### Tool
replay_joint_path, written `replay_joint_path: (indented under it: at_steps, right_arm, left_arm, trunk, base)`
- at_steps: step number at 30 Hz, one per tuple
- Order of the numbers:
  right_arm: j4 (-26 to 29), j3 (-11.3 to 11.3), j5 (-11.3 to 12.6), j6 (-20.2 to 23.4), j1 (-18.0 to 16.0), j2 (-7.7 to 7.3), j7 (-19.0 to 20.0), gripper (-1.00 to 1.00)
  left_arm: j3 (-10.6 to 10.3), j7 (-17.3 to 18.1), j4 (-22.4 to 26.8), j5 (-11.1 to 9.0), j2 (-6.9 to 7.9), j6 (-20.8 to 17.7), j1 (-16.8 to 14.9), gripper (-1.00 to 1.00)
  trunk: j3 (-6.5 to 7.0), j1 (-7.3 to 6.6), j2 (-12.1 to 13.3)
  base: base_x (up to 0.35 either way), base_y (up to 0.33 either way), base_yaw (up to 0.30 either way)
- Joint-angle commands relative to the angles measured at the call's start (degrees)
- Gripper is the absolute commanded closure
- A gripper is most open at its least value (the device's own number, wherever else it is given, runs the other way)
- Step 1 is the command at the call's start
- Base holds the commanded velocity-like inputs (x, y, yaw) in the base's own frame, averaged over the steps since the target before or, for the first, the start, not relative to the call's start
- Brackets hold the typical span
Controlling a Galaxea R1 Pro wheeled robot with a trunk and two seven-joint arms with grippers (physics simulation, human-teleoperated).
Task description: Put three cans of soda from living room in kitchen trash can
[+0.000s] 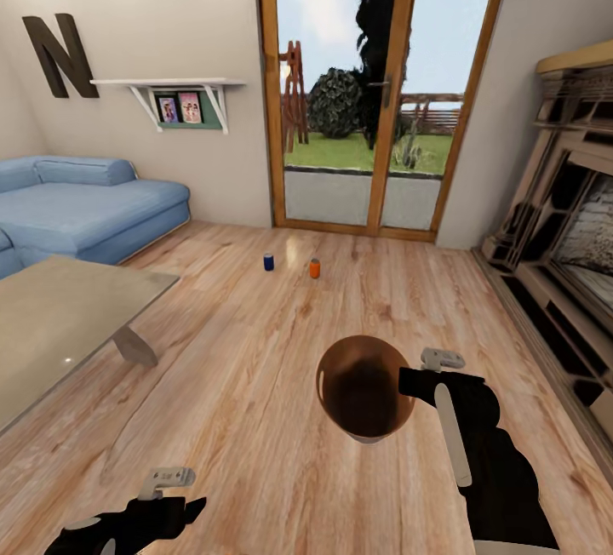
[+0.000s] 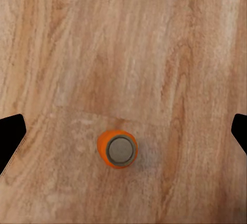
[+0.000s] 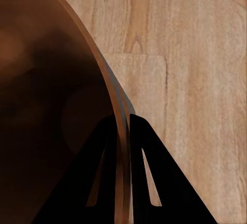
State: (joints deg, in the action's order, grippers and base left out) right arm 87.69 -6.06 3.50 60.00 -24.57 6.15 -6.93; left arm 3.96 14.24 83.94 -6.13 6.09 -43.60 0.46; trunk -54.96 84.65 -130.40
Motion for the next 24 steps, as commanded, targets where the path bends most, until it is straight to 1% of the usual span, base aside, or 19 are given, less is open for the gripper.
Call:
replay_joint_path:
  at_steps: [1, 6, 24]
  right_arm:
    - [0.0, 0.0, 0.9, 0.0, 0.0, 0.01, 0.2, 1.00]
    - [0.0, 0.0, 0.9, 0.0, 0.0, 0.01, 0.2, 1.00]
    - [0.0, 0.0, 0.9, 0.0, 0.0, 0.00, 0.5, 1.00]
  left_arm:
    - [0.0, 0.0, 0.0, 0.0, -0.01, 0.0, 0.0, -1.00]
    - [-0.1, 0.0, 0.0, 0.1, -0.02, 0.0, 0.0, -1.00]
    - [-0.2, 0.0, 0.0, 0.1, -0.02, 0.0, 0.0, -1.00]
  trunk:
    - [0.01, 0.00, 0.0]
    - [0.01, 0.00, 0.0]
    - [0.01, 0.00, 0.0]
  base:
    - [0.148, 0.000, 0.000]
    - [0.057, 0.000, 0.000]
    - [0.002, 0.000, 0.000]
